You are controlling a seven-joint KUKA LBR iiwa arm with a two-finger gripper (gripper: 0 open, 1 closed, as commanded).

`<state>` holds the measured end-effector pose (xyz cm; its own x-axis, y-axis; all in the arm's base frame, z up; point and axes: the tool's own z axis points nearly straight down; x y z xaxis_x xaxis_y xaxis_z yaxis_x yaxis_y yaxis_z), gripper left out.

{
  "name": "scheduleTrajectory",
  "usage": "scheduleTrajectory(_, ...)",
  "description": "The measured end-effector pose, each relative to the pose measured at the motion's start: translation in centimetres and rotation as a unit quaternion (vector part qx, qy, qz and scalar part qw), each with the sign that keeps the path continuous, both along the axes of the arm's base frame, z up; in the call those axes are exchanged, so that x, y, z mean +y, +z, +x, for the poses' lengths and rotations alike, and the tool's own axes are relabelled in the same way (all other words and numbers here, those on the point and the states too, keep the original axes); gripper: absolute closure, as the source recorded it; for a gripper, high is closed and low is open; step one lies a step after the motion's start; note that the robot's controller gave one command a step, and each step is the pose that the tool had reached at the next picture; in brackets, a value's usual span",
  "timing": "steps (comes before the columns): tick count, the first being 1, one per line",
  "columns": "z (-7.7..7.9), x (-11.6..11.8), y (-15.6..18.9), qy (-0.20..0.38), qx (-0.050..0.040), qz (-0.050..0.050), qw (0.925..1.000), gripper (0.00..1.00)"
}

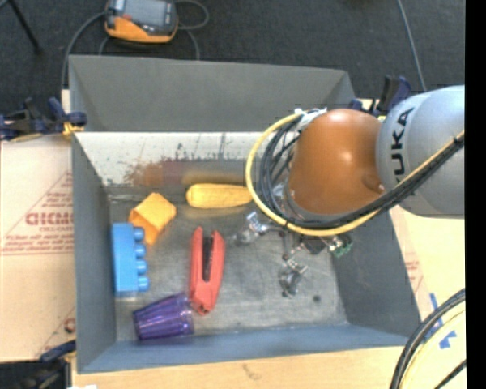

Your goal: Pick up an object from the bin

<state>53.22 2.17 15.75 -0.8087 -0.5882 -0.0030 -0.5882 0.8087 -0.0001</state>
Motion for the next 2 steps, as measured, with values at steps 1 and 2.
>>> scheduleTrajectory(1, -0.2, 2.2, -3.3, 0.030, -0.0041, -0.001, 0.9995, 0.00)
scheduleTrajectory(2, -0.2, 4.9, -6.0, 0.100, -0.0032, -0.002, 0.9950, 0.00)
